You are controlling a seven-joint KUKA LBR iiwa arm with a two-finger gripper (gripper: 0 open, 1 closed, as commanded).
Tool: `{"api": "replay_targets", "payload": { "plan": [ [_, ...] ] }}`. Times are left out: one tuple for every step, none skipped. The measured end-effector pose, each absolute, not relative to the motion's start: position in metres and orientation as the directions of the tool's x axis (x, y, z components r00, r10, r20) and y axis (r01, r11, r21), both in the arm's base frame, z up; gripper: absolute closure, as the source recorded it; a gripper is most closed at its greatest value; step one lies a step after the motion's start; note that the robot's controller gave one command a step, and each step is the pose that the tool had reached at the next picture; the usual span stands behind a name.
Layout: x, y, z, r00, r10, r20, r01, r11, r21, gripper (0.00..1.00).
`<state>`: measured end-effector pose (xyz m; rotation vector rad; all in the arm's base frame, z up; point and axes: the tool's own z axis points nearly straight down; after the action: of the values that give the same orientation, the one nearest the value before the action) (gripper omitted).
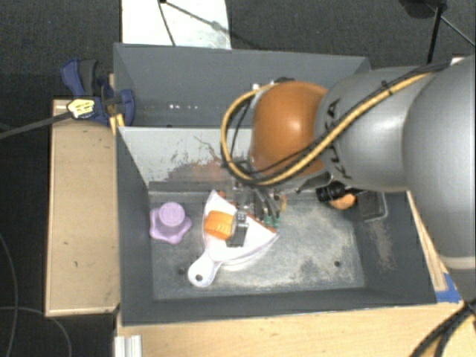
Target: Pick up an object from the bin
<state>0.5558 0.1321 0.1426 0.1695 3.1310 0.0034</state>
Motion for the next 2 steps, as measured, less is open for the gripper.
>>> {"api": "replay_targets", "payload": {
  "plan": [
    [0.5620,0.1495,0.1237,-0.999,0.036,-0.002,0.036,0.999,0.001,0.00],
    [0.5595,0.1443,0.1311,-0.991,0.132,-0.001,0.132,0.991,0.001,0.00]
  ]
}}
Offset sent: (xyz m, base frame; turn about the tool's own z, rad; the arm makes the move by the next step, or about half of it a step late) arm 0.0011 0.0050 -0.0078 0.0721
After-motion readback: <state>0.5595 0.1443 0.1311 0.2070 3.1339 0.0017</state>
